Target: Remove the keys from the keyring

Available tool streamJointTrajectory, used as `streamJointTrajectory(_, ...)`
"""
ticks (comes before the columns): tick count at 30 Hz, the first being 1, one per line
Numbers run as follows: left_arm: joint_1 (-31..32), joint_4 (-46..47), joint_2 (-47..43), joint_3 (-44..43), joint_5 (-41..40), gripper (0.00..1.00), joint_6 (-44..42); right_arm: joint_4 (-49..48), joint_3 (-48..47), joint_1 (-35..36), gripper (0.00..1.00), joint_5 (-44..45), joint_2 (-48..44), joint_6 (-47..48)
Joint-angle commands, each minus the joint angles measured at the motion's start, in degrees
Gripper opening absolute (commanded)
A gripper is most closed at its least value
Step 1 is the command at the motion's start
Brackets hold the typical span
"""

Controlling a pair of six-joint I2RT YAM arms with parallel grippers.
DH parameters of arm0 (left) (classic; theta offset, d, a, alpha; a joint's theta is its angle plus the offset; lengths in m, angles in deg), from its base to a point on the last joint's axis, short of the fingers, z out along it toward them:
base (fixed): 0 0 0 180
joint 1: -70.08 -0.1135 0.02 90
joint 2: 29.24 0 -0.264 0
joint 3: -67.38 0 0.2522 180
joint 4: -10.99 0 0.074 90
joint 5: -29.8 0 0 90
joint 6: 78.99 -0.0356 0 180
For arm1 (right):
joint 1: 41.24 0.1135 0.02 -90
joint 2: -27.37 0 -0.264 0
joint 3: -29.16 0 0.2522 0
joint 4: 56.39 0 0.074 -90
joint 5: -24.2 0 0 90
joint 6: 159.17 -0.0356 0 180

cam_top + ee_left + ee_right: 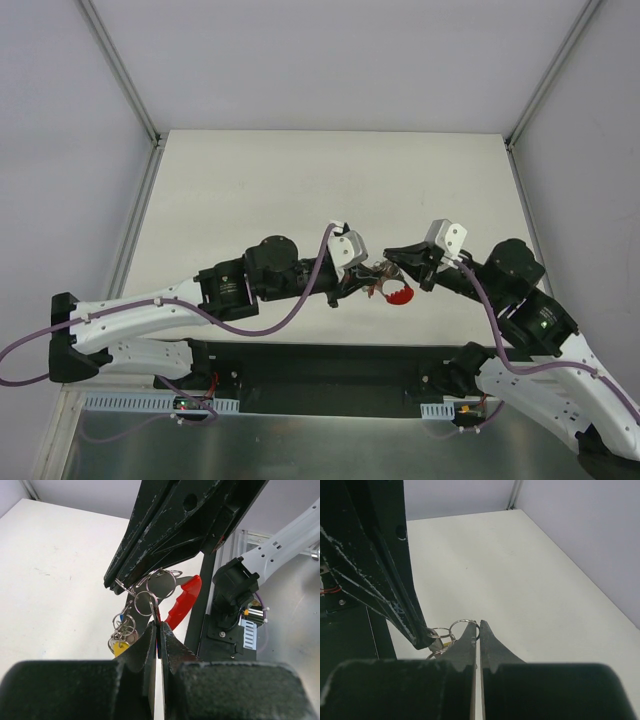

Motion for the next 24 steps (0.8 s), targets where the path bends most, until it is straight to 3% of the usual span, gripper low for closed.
streamJointTrajectory(1,1.4,-2.0,-3.3,0.1,7.1,0.00,2.1,-7.2,-0.9,-0.9,0.01,4.3,-0.4,3.4)
streamJointTrajectory(11,1.4,-2.6,-4.3,0.1,8.3,0.00,-2.3,-3.8,-2.9,-0.9,0.01,4.8,2.0,4.2)
streamJointTrajectory(16,0.0,-2.6,-5.7,0.0,8.2,0.00,0.2,-4.0,-2.3,-0.8,0.01,4.0,1.5,4.5)
streamJointTrajectory(24,-4.6,-2.7,-7.4,1.3,15.5,0.00,5.7,-4.5,-3.1,-1.0,0.01,4.4,1.6,3.1)
